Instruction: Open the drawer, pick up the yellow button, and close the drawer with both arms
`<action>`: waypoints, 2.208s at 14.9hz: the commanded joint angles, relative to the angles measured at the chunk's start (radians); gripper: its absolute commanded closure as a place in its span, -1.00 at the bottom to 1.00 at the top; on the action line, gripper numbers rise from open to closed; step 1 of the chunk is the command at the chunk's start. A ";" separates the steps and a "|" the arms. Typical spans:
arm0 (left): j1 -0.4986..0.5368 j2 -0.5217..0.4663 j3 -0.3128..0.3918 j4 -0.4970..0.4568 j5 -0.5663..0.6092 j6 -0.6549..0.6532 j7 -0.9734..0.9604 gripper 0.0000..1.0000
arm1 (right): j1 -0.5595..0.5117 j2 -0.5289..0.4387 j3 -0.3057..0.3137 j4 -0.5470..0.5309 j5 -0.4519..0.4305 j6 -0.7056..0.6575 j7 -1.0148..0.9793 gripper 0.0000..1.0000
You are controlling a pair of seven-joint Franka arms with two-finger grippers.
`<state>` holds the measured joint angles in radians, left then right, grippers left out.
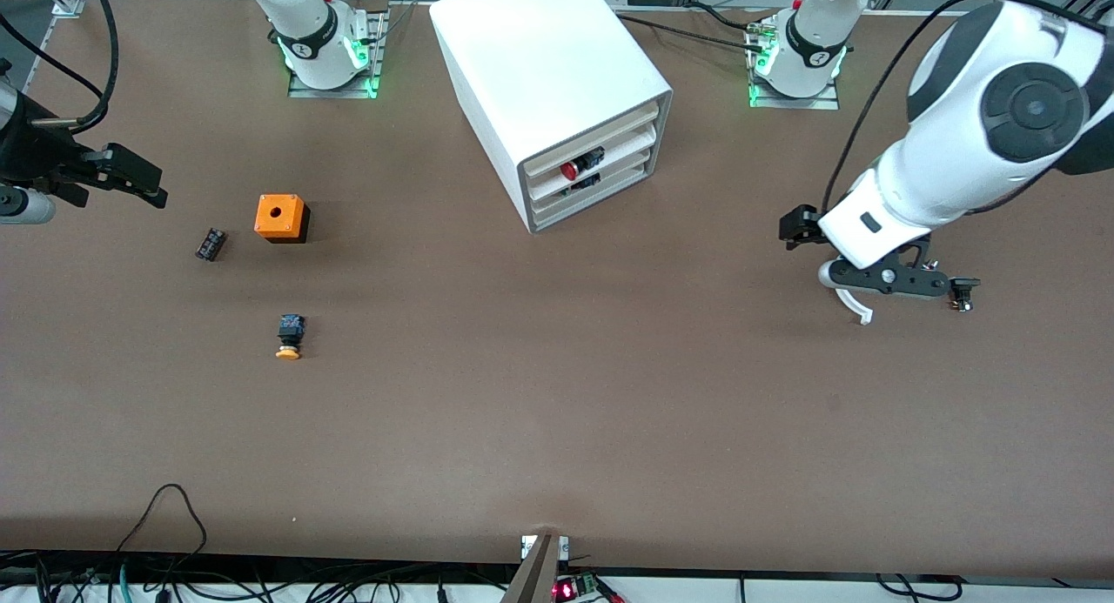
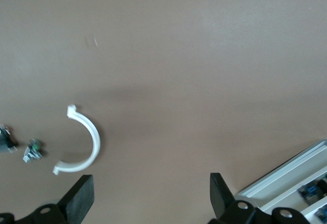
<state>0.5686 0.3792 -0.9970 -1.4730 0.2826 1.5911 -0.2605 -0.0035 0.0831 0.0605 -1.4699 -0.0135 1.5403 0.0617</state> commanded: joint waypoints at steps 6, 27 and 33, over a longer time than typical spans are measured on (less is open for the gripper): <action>-0.304 -0.123 0.593 0.031 -0.287 -0.013 0.387 -1.00 | -0.012 0.001 0.013 0.016 -0.006 -0.014 0.012 -0.99; -0.607 -0.401 0.972 -0.241 -0.283 0.107 0.283 -1.00 | -0.012 0.000 0.015 0.016 -0.013 -0.014 0.010 -0.99; -0.610 -0.402 0.957 -0.231 -0.281 0.087 0.279 -1.00 | -0.013 0.001 0.013 0.016 -0.011 -0.015 0.001 -0.99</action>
